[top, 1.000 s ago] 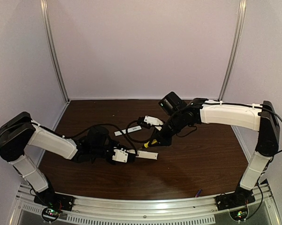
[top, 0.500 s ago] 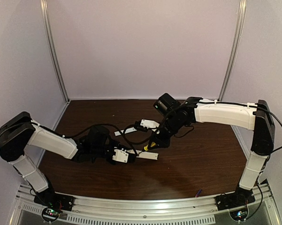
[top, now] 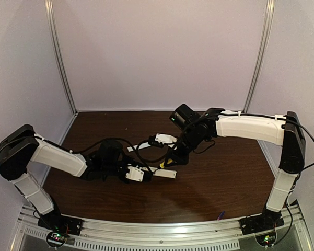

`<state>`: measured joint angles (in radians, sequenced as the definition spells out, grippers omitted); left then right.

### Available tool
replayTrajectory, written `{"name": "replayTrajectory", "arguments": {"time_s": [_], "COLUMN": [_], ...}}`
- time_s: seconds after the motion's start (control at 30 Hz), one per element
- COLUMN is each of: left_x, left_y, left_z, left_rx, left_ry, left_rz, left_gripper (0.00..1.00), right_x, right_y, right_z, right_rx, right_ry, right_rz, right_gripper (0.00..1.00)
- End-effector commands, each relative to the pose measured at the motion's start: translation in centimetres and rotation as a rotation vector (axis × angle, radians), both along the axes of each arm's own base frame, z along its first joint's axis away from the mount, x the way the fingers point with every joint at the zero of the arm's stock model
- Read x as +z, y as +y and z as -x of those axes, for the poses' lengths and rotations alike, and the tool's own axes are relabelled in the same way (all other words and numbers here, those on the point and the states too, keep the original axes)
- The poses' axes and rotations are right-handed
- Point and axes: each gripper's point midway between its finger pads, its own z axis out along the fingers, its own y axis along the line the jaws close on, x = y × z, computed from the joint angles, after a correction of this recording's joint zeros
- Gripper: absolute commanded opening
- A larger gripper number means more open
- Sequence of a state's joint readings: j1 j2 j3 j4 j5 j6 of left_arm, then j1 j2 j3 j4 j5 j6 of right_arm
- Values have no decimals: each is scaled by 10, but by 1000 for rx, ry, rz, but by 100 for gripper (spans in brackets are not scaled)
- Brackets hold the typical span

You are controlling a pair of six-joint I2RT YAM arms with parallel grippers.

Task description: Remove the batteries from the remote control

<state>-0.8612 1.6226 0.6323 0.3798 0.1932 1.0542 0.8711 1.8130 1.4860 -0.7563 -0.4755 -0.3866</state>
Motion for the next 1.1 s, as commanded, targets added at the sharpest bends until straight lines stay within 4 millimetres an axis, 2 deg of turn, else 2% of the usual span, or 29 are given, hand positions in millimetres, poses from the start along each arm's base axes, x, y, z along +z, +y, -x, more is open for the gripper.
{"name": "replayTrajectory", "arguments": {"time_s": [0.0, 0.47, 0.73, 1.07], "left_x": [-13, -17, -12, -9], "left_y": [-1, -3, -7, -8], "left_z": [8, 11, 14, 12], "left_rx": [-29, -30, -35, -33], "left_ry": [27, 72, 89, 83], "left_rz": [-58, -59, -23, -13], "left_gripper": [0, 0, 0, 0], "right_x": [7, 18, 24, 12], "right_y": [1, -5, -13, -14], "right_z": [-11, -16, -23, -16], "right_rx": [-25, -52, -91, -71], "right_ry": [-61, -87, -103, -60], "right_rz": [10, -7, -30, -5], "right_gripper": [0, 0, 0, 0]}}
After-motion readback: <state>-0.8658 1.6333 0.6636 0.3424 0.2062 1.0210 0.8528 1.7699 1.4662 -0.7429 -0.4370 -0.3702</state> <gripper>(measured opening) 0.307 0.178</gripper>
